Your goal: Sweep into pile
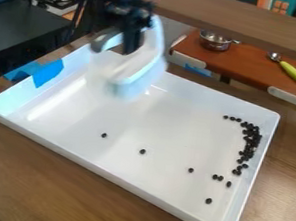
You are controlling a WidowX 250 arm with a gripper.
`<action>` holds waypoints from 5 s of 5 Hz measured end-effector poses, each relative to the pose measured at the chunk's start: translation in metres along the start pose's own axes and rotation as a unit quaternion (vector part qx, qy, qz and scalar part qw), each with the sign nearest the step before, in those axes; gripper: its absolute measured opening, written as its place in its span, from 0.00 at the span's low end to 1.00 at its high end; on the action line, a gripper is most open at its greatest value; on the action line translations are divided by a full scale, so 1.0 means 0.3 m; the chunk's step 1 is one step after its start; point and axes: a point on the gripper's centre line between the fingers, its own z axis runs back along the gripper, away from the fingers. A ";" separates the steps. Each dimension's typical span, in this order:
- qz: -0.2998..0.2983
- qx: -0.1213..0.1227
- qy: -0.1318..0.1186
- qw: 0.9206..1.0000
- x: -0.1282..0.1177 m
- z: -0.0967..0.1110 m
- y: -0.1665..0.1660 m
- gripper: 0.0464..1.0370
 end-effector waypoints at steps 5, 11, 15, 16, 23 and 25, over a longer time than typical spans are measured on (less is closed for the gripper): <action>-0.051 0.035 -0.031 0.998 -0.134 -0.038 0.421 0.45; -0.050 0.074 0.000 0.996 -0.212 -0.106 0.489 0.45; -0.044 0.145 0.012 0.988 -0.243 -0.167 0.378 0.45; -0.036 0.155 0.014 0.987 -0.240 -0.181 0.316 0.45; 0.024 0.121 0.077 0.989 -0.175 -0.301 -0.328 0.45; 0.039 0.085 0.084 0.992 -0.145 -0.309 -0.449 0.45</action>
